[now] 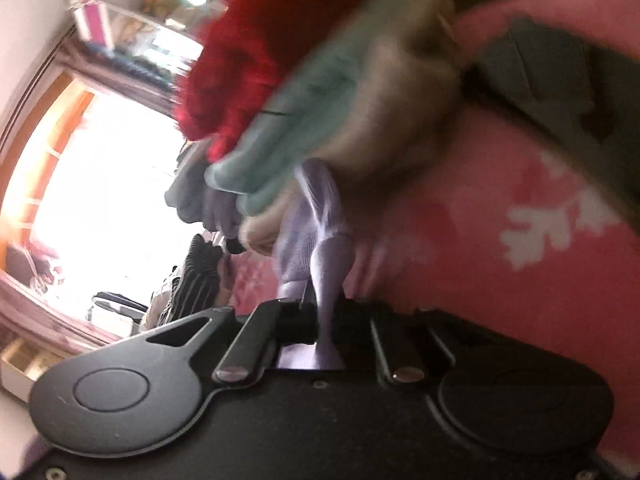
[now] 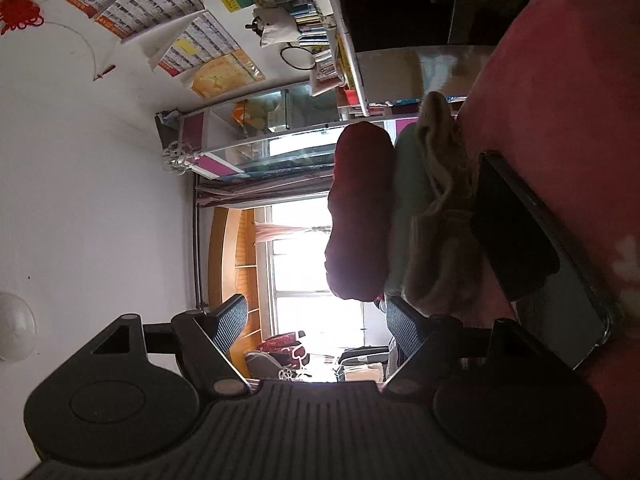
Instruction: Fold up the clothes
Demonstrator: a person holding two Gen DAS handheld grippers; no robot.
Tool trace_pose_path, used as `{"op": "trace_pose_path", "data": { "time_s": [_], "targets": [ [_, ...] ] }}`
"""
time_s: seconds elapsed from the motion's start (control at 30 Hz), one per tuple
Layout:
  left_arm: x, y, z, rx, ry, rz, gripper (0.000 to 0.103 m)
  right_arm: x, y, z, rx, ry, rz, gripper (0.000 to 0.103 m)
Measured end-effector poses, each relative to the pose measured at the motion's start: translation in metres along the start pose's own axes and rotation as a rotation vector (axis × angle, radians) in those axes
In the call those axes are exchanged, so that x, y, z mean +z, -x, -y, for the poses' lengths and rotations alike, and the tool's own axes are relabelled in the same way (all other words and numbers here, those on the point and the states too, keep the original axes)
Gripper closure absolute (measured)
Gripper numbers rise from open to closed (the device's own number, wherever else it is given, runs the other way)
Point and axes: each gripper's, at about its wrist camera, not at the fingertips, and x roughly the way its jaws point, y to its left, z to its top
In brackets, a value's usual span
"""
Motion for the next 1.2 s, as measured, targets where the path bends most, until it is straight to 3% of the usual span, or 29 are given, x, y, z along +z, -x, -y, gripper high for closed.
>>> {"op": "trace_pose_path", "data": {
  "time_s": [0.27, 0.4, 0.5, 0.77, 0.93, 1.2],
  "targets": [
    [-0.028, 0.038, -0.119, -0.145, 0.405, 0.073, 0.099, -0.024, -0.012, -0.012, -0.062, 0.134, -0.116, 0.026],
    [-0.064, 0.056, -0.183, -0.214, 0.638, 0.104, 0.099, -0.068, -0.029, -0.033, -0.101, 0.354, -0.286, 0.026],
    [-0.096, 0.076, -0.225, -0.214, 0.768, 0.123, 0.099, -0.114, -0.042, -0.045, -0.127, 0.541, -0.437, 0.026],
    [-0.162, 0.124, -0.269, -0.139, 0.939, 0.155, 0.099, -0.254, -0.062, -0.042, -0.226, 1.045, -0.788, 0.026],
    [-0.204, 0.139, -0.280, -0.106, 1.020, 0.181, 0.099, -0.298, -0.064, -0.028, -0.291, 1.213, -0.882, 0.029],
    [-0.275, 0.157, -0.292, -0.057, 1.139, 0.197, 0.099, -0.336, -0.055, -0.013, -0.325, 1.354, -0.965, 0.032]
  ]
}}
